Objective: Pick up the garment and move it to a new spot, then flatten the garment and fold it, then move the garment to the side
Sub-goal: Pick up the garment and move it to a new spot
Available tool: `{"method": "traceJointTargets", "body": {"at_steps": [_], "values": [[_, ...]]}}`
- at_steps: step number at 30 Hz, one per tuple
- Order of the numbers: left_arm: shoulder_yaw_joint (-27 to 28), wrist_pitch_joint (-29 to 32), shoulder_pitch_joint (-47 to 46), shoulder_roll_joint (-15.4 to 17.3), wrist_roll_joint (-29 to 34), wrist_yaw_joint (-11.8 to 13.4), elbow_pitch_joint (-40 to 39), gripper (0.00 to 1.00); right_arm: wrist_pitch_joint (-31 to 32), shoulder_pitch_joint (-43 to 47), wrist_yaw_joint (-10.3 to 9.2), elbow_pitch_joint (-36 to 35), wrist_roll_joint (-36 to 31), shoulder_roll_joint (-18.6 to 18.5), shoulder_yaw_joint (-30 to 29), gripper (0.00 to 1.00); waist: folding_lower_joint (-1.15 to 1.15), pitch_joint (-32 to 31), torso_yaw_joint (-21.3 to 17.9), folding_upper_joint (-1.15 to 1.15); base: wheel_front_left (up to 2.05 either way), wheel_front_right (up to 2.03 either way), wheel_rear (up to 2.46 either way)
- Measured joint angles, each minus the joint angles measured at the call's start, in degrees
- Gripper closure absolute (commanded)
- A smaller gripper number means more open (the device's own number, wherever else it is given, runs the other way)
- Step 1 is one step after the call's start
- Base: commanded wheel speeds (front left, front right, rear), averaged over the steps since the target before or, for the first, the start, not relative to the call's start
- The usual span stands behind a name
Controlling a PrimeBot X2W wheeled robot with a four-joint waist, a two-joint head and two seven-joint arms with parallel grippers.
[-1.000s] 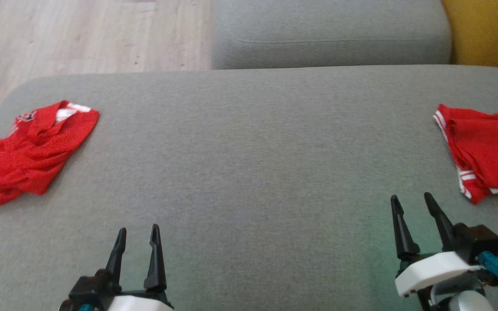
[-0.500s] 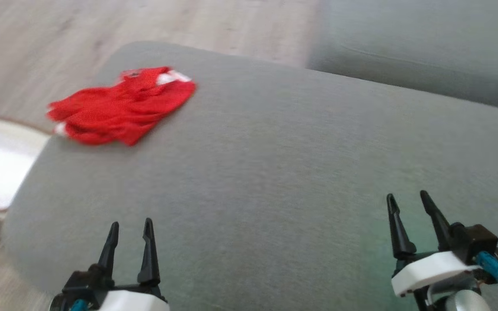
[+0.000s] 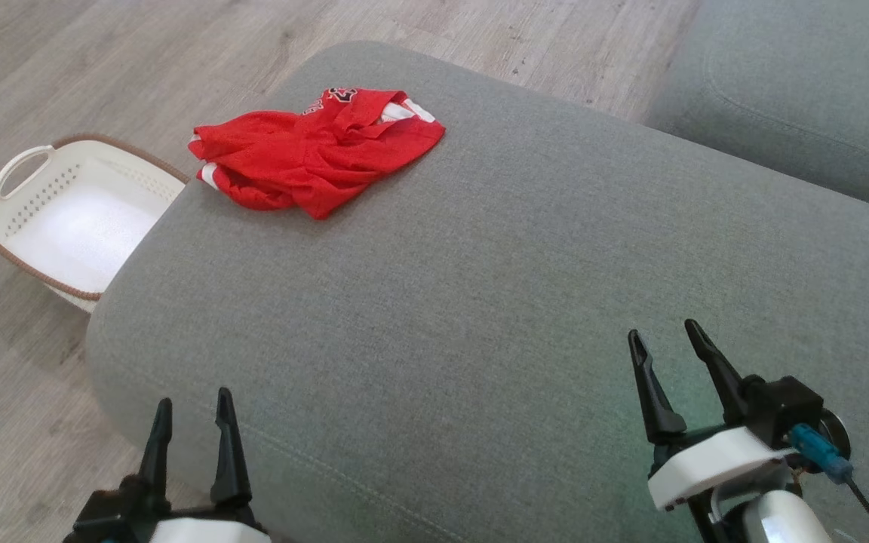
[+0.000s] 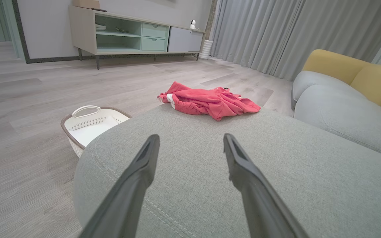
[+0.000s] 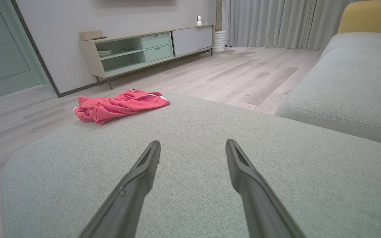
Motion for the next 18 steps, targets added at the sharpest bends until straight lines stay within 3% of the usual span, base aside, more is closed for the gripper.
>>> {"method": "traceJointTargets", "body": {"at_steps": [9, 18], "values": [[1.3, 0.0, -2.2, 1.3, 0.6, -0.9, -1.0, 0.0, 0.5, -0.3, 0.0, -3.2, -2.2, 0.0, -3.8, 0.0, 0.0, 2.0, -0.6, 0.0, 0.0, 0.0, 0.0], [7.8, 5.0, -22.3, 10.9, 1.6, -2.4, -5.7, 0.0, 5.8, -5.6, 0.0, -12.5, -8.8, 0.0, -7.5, 0.0, 0.01, 9.4, -4.9, 0.0, 0.0, 0.0, 0.0]]}}
